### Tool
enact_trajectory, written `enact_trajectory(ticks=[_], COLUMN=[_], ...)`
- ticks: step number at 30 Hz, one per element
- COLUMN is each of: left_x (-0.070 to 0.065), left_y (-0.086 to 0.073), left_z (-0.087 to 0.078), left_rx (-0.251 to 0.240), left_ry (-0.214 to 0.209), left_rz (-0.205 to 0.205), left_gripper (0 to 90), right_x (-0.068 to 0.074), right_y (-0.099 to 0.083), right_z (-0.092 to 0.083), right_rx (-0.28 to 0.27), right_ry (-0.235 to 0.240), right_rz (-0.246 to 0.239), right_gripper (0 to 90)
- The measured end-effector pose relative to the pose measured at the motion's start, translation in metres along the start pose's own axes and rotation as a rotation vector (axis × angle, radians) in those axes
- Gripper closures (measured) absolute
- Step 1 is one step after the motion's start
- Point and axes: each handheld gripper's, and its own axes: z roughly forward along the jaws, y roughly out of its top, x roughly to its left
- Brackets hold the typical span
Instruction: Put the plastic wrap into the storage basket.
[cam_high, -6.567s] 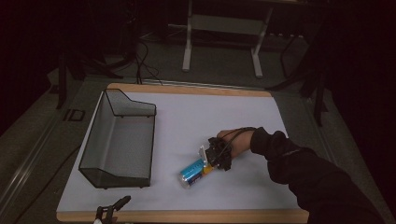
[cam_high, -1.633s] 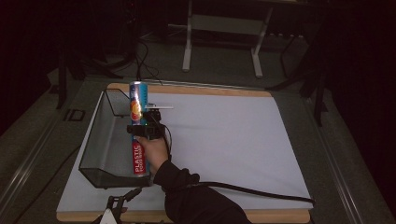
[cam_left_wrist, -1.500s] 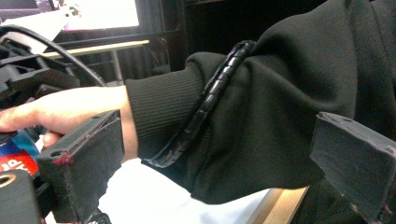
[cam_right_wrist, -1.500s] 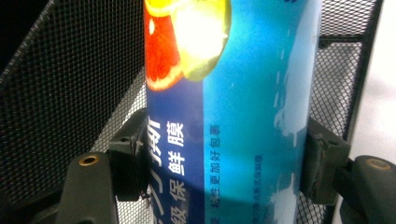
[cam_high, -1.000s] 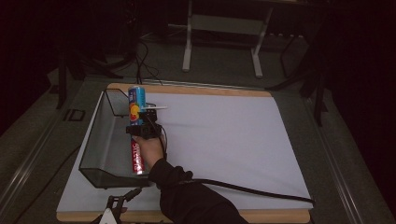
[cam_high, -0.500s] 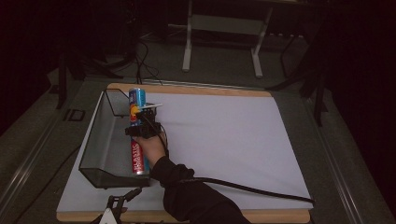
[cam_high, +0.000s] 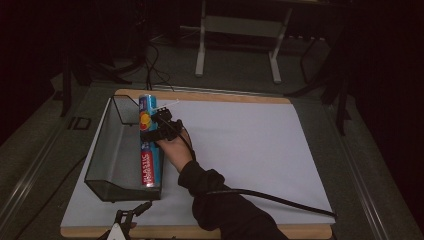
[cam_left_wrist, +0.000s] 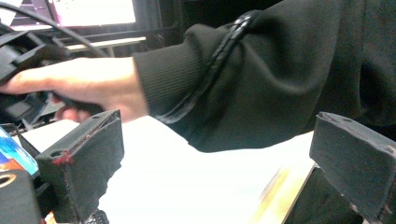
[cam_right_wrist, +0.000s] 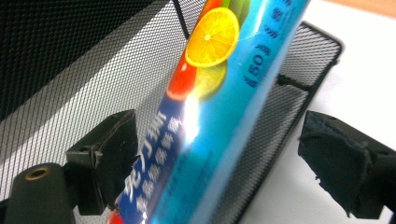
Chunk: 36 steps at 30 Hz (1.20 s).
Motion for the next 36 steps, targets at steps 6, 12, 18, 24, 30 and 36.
enact_trajectory(ticks=[6, 12, 18, 24, 30, 36], left_x=[0.0, 0.0, 0.0, 0.001, 0.0, -0.001], left_y=[-0.001, -0.001, -0.002, -0.002, -0.002, -0.003], left_z=[0.001, 0.002, 0.004, 0.005, 0.005, 0.007], left_rx=[0.005, 0.01, 0.015, 0.02, 0.023, 0.03], left_ry=[0.003, 0.005, 0.009, 0.01, 0.01, 0.009], left_rz=[-0.002, -0.005, -0.01, -0.008, -0.007, -0.004], left_gripper=[3.9, 3.9, 3.9, 3.9, 3.9, 4.0], right_x=[-0.016, -0.043, -0.066, -0.081, -0.096, -0.104], right_y=[-0.005, -0.012, -0.021, -0.035, -0.05, -0.066], right_z=[-0.033, -0.068, -0.097, -0.122, -0.141, -0.15], right_rx=[-0.031, -0.06, -0.088, -0.122, -0.138, -0.139], right_ry=[-0.055, -0.104, -0.118, -0.124, -0.124, -0.122], right_rz=[-0.117, -0.187, -0.189, -0.206, -0.201, -0.197], right_gripper=[12.7, 12.9, 13.1, 13.2, 13.2, 13.2])
